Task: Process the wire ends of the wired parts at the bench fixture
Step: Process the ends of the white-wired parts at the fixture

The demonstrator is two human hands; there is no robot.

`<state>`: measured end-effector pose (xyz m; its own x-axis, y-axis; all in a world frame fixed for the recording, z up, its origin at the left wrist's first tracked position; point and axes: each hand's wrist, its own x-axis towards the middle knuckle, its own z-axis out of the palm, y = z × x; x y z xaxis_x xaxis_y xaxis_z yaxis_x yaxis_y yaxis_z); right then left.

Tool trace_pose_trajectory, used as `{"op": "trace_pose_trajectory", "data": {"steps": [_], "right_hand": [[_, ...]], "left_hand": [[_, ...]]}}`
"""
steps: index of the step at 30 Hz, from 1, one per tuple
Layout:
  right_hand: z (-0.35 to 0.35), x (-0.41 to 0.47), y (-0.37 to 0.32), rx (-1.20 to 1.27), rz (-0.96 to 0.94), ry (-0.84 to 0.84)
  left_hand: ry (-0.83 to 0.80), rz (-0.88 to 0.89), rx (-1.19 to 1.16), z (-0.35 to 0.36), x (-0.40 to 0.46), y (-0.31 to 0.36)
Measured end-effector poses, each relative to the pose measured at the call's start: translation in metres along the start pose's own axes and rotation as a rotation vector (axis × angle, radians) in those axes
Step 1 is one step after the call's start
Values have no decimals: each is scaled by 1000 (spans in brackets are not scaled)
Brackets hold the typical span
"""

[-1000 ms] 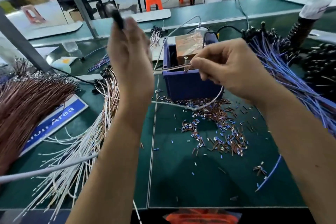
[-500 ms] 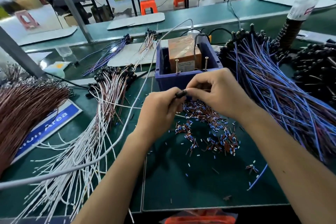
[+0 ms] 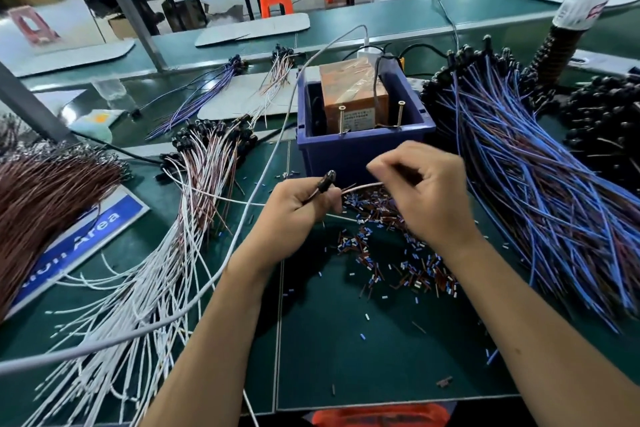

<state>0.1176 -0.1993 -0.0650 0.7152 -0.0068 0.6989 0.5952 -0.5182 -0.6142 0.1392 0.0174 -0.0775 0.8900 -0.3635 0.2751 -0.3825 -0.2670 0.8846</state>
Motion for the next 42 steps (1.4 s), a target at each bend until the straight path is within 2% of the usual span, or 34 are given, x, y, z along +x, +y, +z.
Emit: {"op": "trace_pose_trajectory", "data": {"steps": [4,6,8,11,12,14,18,21,23,24,26,30,32,33,38,42], "right_hand": [[-8,0,0,-208,-42,257],[-3,-5,-6,-136,-101,276],[6,-11,-11,71,-28,154],[19,-17,-16,386,337,-147],[23,-16,-16,486,454,-169],[25,-12,-13,649,582,-19],[9,-3,-8,815,651,373],[-5,2,-7,812,749,681],[-13,5,-5,837,747,782],[-16,6,-3,864,722,759],[-18,6,2,901,672,584],[-2,1,-1,893,699,-83],[12,-5,-7,861,686,-314],[18,-8,-10,835,647,-328],[23,-6,-16,722,432,-55],[27,-7,-18,677,400,-90]], "left_hand": [[84,-45,-101,2,-2,0],[101,-62,-160,6,-1,2],[95,-67,-222,7,-1,5],[84,-70,-302,5,0,6],[71,-66,-319,5,-1,6],[30,-60,-322,7,-1,6],[8,-98,-277,8,-1,6],[118,-78,-261,8,-1,7],[226,-50,-296,8,1,8],[270,-27,-312,7,2,8],[307,13,-353,5,2,11],[217,31,-434,9,1,18],[128,27,-472,15,-1,20],[74,9,-474,18,-1,20],[-112,-156,-459,22,-2,20],[-220,-155,-635,27,-4,23]]}}
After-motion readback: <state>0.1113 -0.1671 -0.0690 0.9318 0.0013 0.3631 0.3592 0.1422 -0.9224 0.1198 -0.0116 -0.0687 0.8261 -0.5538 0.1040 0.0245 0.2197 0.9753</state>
